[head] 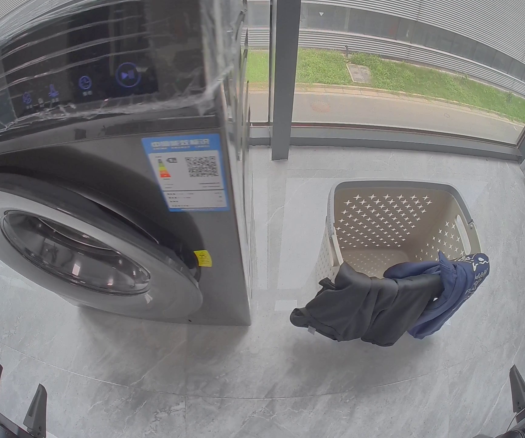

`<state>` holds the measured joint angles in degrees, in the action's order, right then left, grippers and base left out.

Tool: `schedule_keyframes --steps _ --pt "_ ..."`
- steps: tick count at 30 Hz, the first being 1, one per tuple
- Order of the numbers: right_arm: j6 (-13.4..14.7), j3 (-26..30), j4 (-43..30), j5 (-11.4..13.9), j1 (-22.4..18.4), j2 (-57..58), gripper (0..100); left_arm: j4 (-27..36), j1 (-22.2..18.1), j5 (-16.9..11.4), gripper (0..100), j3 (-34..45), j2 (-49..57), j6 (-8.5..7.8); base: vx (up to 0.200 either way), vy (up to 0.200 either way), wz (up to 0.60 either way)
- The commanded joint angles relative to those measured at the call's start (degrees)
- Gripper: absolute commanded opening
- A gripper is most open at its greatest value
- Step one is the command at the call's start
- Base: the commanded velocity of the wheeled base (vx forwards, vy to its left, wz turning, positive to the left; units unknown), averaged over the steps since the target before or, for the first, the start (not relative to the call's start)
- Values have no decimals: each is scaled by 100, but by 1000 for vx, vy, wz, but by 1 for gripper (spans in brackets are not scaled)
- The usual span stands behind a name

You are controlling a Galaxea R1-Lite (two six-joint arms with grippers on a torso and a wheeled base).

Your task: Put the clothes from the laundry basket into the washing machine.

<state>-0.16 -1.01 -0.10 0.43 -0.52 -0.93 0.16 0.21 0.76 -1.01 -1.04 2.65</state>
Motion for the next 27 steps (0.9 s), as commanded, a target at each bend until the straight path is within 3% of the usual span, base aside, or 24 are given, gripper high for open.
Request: schedule_keyframes --steps 1,27 --pt "-2 101 1 1 0 31 100 2 -3 4 100 84 51 8 0 200 0" --pt "-2 92 1 1 0 22 100 2 -3 4 100 84 51 8 0 200 0"
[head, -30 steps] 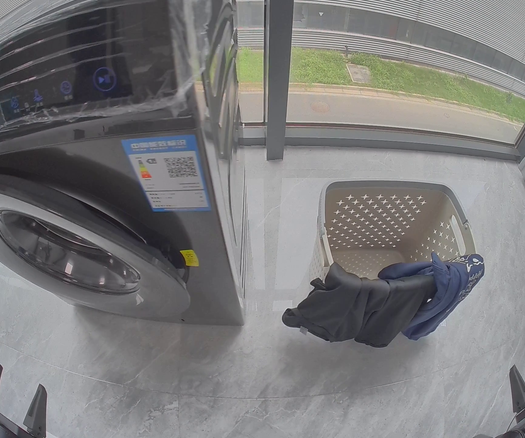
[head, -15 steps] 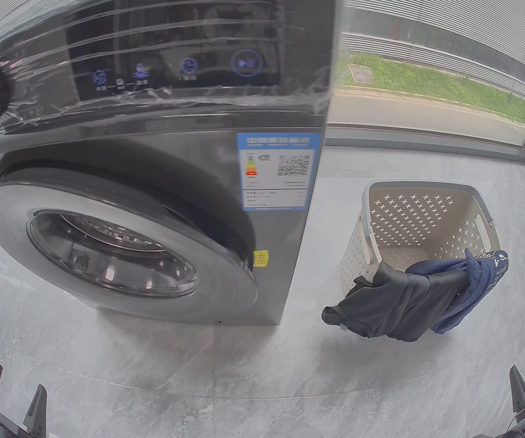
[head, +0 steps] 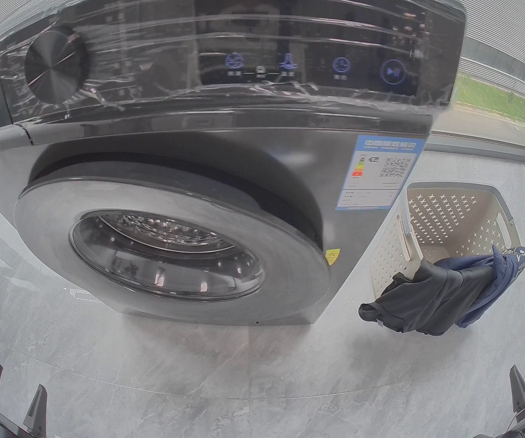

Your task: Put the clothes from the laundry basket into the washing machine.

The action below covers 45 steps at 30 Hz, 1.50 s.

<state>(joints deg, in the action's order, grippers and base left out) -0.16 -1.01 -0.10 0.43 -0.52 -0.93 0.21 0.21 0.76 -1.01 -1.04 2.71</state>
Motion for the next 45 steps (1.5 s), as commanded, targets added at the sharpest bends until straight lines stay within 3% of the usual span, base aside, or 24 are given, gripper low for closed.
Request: schedule_keyframes --steps 1,11,45 --pt "-2 92 1 1 0 31 100 -3 -3 4 100 84 51 2 0 200 0" --pt "-2 101 1 1 0 31 100 -3 -3 4 100 84 51 2 0 200 0" --pt "-11 101 1 1 -18 22 100 -3 -3 4 100 84 51 2 0 0 0"
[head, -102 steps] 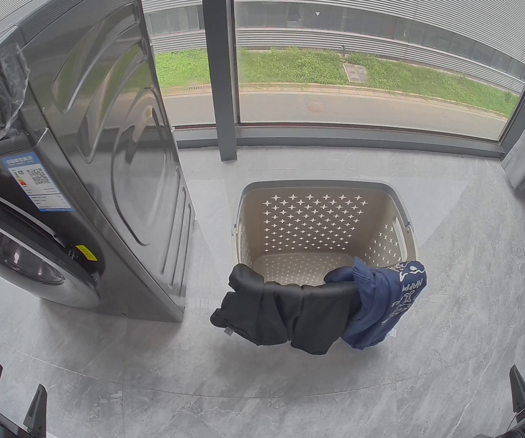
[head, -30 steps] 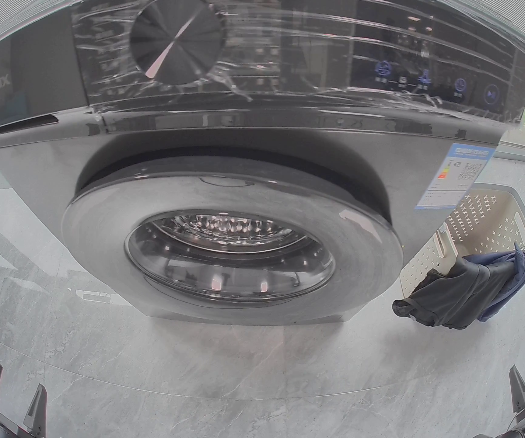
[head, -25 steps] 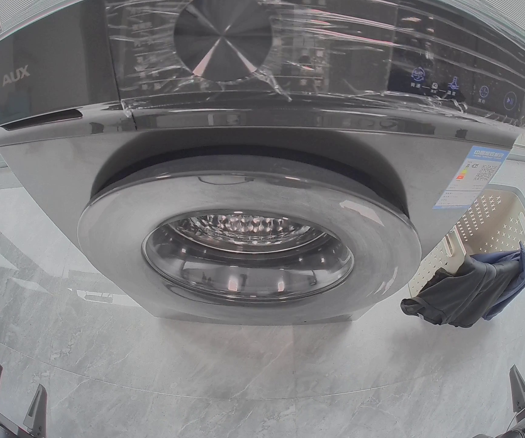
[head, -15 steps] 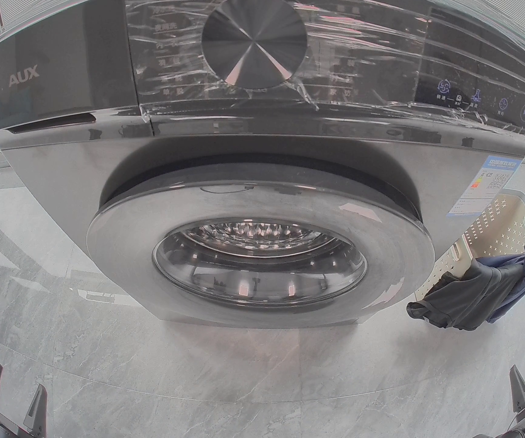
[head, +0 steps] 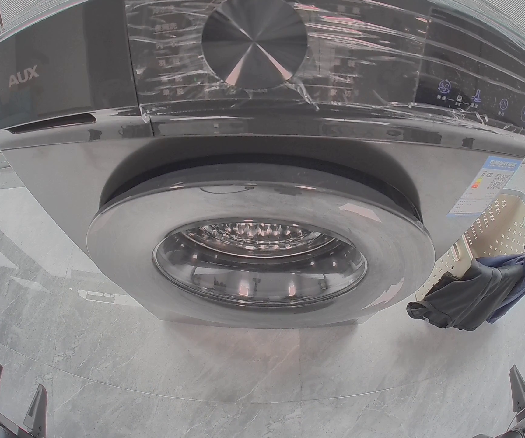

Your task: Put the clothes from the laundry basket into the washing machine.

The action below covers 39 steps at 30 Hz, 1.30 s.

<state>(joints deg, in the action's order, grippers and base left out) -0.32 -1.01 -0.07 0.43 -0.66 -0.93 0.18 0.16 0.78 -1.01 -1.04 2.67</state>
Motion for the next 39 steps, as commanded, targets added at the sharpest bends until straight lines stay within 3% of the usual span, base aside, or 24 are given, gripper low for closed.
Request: schedule_keyframes --steps 1,8,18,23,39 --pt "5 101 -1 1 -4 22 100 -1 2 1 100 84 51 -3 200 0 0" --pt "5 101 -1 1 -4 22 100 -1 2 1 100 84 51 -12 200 0 0" --pt "5 92 -1 1 4 22 100 -1 2 1 100 84 51 -12 0 0 0" --pt "5 92 -1 1 4 22 100 -1 2 1 100 84 51 -12 0 200 0" --pt "5 92 -10 1 4 22 100 -1 2 1 100 84 51 -12 0 0 0"
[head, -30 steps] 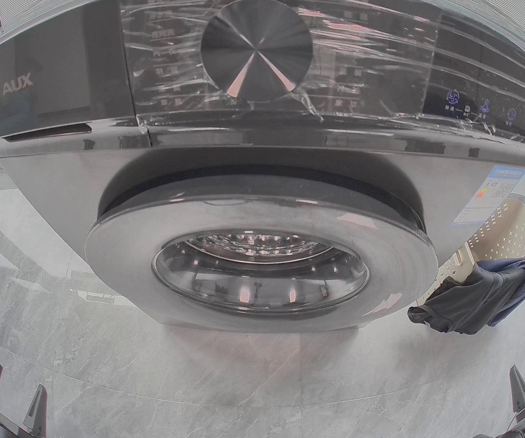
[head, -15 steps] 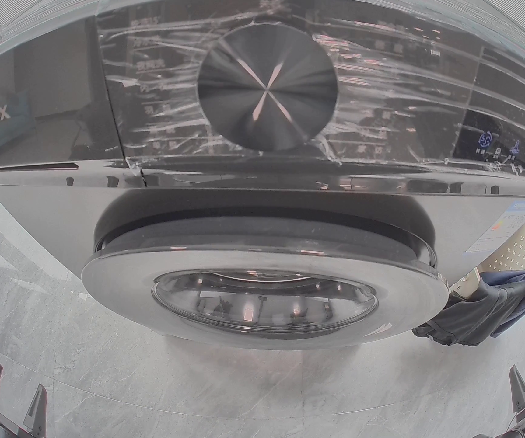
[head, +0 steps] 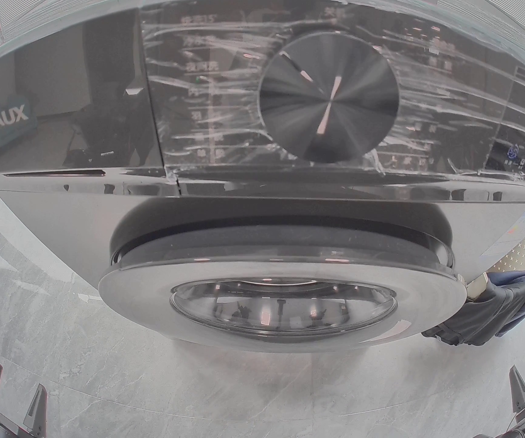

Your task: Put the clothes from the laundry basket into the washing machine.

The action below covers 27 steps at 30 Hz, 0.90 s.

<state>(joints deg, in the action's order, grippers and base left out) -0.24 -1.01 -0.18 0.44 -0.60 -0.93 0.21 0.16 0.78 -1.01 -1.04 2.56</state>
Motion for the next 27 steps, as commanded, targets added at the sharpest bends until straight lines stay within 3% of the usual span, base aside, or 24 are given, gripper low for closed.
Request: schedule_keyframes --steps 1,5,23,25,27 --pt "-2 92 1 0 -2 22 100 -3 2 1 100 84 51 -1 0 -200 0" --pt "-2 92 1 0 -2 22 100 -3 2 1 100 84 51 -1 0 -200 0" --pt "51 101 9 0 -2 31 100 -3 2 1 100 84 51 8 0 0 0" --pt "60 31 97 18 -2 40 100 -3 2 1 100 84 51 8 0 0 0" --pt "112 -391 370 62 7 57 100 -3 2 1 100 84 51 8 0 0 0"
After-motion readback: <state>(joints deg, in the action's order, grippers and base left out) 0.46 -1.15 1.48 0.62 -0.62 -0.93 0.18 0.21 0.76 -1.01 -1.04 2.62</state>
